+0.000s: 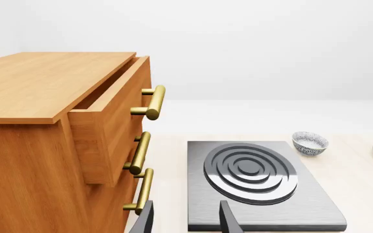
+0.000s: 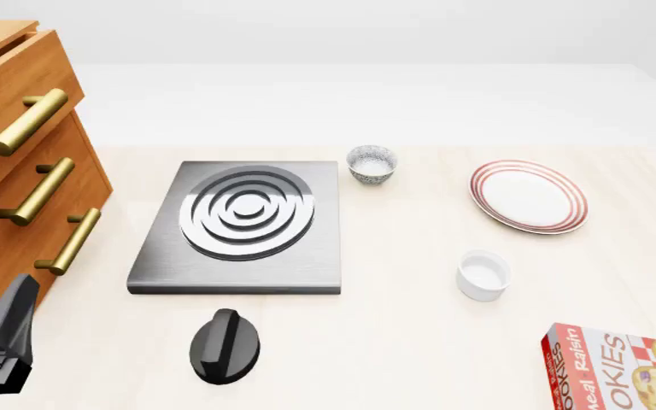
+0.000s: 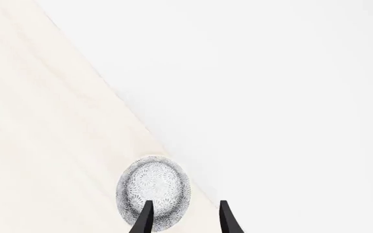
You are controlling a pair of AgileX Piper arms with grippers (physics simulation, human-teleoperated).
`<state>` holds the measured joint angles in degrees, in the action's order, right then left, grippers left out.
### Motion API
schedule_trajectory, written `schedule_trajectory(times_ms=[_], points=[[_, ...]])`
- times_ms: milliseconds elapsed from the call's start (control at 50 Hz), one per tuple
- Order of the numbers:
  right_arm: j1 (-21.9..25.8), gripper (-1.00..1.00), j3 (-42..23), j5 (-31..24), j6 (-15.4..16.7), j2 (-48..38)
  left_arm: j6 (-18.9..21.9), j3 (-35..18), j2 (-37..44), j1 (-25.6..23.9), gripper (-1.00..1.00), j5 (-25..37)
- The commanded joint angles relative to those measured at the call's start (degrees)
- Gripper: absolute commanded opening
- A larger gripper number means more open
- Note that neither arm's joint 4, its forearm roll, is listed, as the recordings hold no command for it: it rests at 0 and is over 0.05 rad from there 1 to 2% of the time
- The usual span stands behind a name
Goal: Pick the akita bowl next to the cookies box and place it on the plate.
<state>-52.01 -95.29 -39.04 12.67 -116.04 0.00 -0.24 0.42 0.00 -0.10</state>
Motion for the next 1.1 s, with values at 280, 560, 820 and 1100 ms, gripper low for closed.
schedule_trajectory(times_ms=[280, 560, 820, 1100], points=[[-0.4, 1.0, -1.9, 1.6, 1.3, -6.4, 0.0, 0.0, 0.0, 0.0, 1.0, 0.0], [-0.5, 1.0, -1.0, 3.0, 3.0, -10.3, 0.0, 0.0, 0.0, 0.0, 1.0, 0.0], [-0.3, 1.0, -0.4, 3.6, 3.4, -11.2, 0.0, 0.0, 0.0, 0.0, 1.0, 0.0], [-0.1, 1.0, 0.1, 3.9, 3.5, -12.1, 0.0, 0.0, 0.0, 0.0, 1.0, 0.0]])
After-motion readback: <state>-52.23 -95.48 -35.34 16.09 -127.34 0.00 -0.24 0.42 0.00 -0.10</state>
